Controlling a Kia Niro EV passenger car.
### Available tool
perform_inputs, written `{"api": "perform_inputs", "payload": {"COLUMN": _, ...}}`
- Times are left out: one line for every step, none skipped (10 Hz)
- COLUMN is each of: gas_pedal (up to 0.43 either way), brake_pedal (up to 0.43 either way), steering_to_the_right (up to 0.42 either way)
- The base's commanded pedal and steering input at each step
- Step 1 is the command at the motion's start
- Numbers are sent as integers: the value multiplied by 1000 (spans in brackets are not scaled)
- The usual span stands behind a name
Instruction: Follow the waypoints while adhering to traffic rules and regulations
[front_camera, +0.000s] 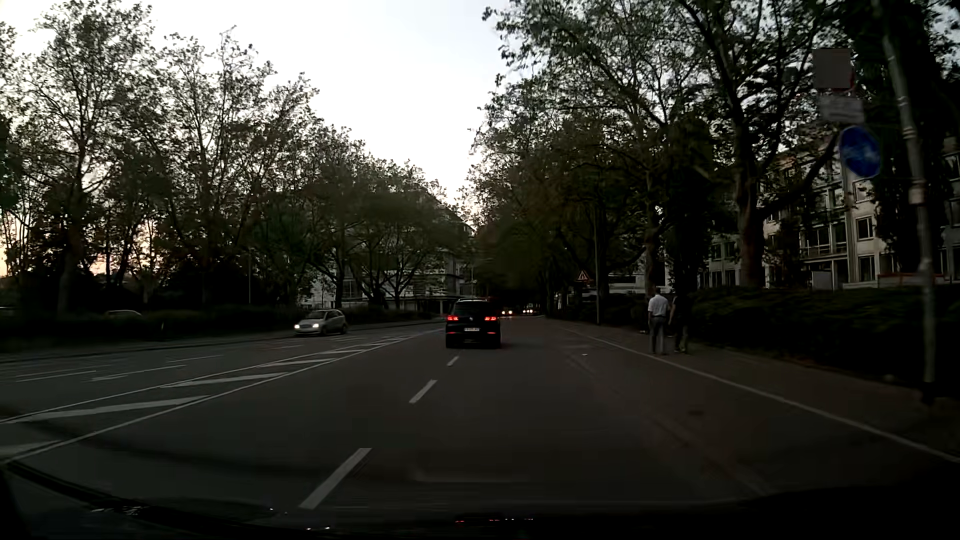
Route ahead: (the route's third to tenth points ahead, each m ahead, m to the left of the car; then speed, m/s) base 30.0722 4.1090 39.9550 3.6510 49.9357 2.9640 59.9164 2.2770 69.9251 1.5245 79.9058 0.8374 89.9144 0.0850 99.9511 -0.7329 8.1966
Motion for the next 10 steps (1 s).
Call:
{"api": "perform_inputs", "payload": {"gas_pedal": 150, "brake_pedal": 0, "steering_to_the_right": -3}}
{"api": "perform_inputs", "payload": {"gas_pedal": 150, "brake_pedal": 0, "steering_to_the_right": -3}}
{"api": "perform_inputs", "payload": {"gas_pedal": 138, "brake_pedal": 0, "steering_to_the_right": -3}}
{"api": "perform_inputs", "payload": {"gas_pedal": 118, "brake_pedal": 0, "steering_to_the_right": -1}}
{"api": "perform_inputs", "payload": {"gas_pedal": 118, "brake_pedal": 0, "steering_to_the_right": -1}}
{"api": "perform_inputs", "payload": {"gas_pedal": 118, "brake_pedal": 0, "steering_to_the_right": -1}}
{"api": "perform_inputs", "payload": {"gas_pedal": 118, "brake_pedal": 0, "steering_to_the_right": -1}}
{"api": "perform_inputs", "payload": {"gas_pedal": 118, "brake_pedal": 0, "steering_to_the_right": -1}}
{"api": "perform_inputs", "payload": {"gas_pedal": 118, "brake_pedal": 0, "steering_to_the_right": -1}}
{"api": "perform_inputs", "payload": {"gas_pedal": 118, "brake_pedal": 0, "steering_to_the_right": -1}}
